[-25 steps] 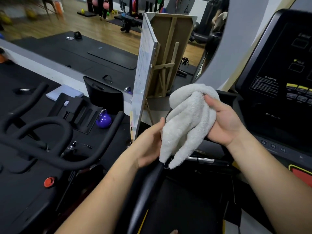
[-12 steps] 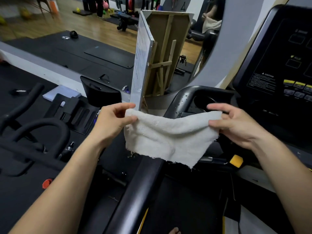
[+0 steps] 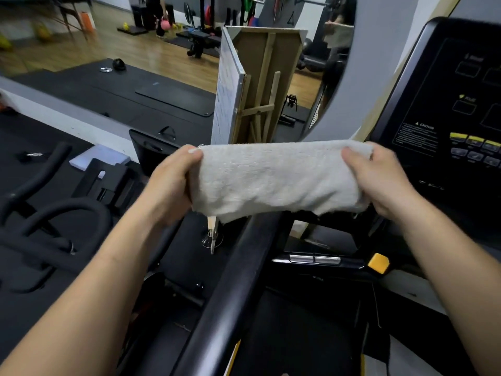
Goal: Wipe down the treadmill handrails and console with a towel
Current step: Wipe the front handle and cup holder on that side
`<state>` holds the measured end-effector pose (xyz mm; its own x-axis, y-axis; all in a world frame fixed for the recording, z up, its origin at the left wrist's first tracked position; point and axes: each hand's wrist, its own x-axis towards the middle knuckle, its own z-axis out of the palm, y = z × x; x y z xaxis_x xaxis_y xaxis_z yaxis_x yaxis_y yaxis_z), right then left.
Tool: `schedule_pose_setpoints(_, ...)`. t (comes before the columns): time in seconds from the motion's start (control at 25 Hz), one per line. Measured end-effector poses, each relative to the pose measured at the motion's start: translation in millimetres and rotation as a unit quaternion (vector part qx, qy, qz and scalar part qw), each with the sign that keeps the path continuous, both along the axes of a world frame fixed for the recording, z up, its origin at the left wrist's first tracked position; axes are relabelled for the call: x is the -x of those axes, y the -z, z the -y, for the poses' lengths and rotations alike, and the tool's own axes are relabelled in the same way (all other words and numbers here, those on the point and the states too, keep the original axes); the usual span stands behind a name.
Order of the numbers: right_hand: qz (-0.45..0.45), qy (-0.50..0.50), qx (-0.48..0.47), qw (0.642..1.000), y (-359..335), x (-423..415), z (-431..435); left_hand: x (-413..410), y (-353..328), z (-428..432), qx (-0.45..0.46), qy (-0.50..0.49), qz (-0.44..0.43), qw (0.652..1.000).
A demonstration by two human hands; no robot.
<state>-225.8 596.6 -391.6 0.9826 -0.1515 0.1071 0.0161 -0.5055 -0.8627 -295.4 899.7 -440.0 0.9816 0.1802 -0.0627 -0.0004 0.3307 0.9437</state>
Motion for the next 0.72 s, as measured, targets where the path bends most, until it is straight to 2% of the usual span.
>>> schedule_pose_setpoints(0.08, 0.098, 0.083, 0.14, 0.982, -11.8, 9.7, -19.3, 3.1, -7.3, 27.9, 0.039, -0.032, -0.063, 0.997)
schedule_pose_setpoints(0.12, 0.129, 0.057, 0.146, 0.979, -19.3, 21.5, -34.1, 6.9, -8.2, 41.2, 0.07, -0.027, -0.091, 0.993)
schedule_pose_setpoints(0.16, 0.137, -0.03, 0.122, 0.983, -22.6, 37.3, -51.5, 12.6, -6.4, 52.8, 0.115, 0.001, -0.112, 0.987)
schedule_pose_setpoints(0.2, 0.103, -0.157, 0.114, 0.976, -21.5, 55.4, -69.9, 21.0, -5.2, 61.5, 0.161, 0.047, -0.124, 0.978)
schedule_pose_setpoints(0.24, 0.039, -0.277, 0.122, 0.952, -13.2, 71.4, -85.2, 31.1, -3.8, 68.1, 0.208, 0.086, -0.137, 0.965)
schedule_pose_setpoints(0.28, -0.019, -0.353, 0.121, 0.928, -0.8, 81.9, -92.1, 39.7, 0.9, 70.6, 0.246, 0.113, -0.142, 0.952)
schedule_pose_setpoints(0.36, -0.116, -0.363, 0.04, 0.924, 12.4, 86.6, -90.2, 49.6, 17.7, 68.6, 0.286, 0.11, -0.145, 0.941)
schedule_pose_setpoints(0.4, -0.126, -0.349, 0.002, 0.929, 16.0, 83.6, -84.6, 52.6, 27.3, 68.8, 0.296, 0.102, -0.138, 0.94)
schedule_pose_setpoints(0.44, -0.092, -0.336, 0.012, 0.937, 17.5, 81.7, -78.9, 54.1, 36.5, 69.9, 0.311, 0.088, -0.139, 0.936)
schedule_pose_setpoints(0.52, 0.072, -0.268, 0.126, 0.952, 21.9, 82.3, -74.1, 55.7, 41.7, 76.1, 0.349, 0.063, -0.142, 0.924)
schedule_pose_setpoints(0.56, 0.155, -0.243, 0.176, 0.941, 28.9, 83.5, -77.6, 56.6, 43.4, 78.6, 0.376, 0.053, -0.136, 0.915)
schedule_pose_setpoints(0.6, 0.198, -0.245, 0.212, 0.925, 39.5, 85.4, -81.6, 57.6, 43.4, 79.6, 0.388, 0.05, -0.122, 0.912)
schedule_pose_setpoints(0.64, 0.19, -0.273, 0.251, 0.909, 55.2, 85.5, -84.1, 57.6, 47.4, 78.1, 0.347, 0.038, -0.108, 0.931)
schedule_pose_setpoints(0.68, 0.167, -0.307, 0.305, 0.886, 75.1, 84.1, -85.5, 57.2, 56.7, 72.6, 0.238, 0.008, -0.1, 0.966)
schedule_pose_setpoints(0.72, 0.148, -0.342, 0.363, 0.854, 99.2, 83.6, -83.2, 57.6, 71.8, 64.3, 0.09, -0.028, -0.102, 0.99)
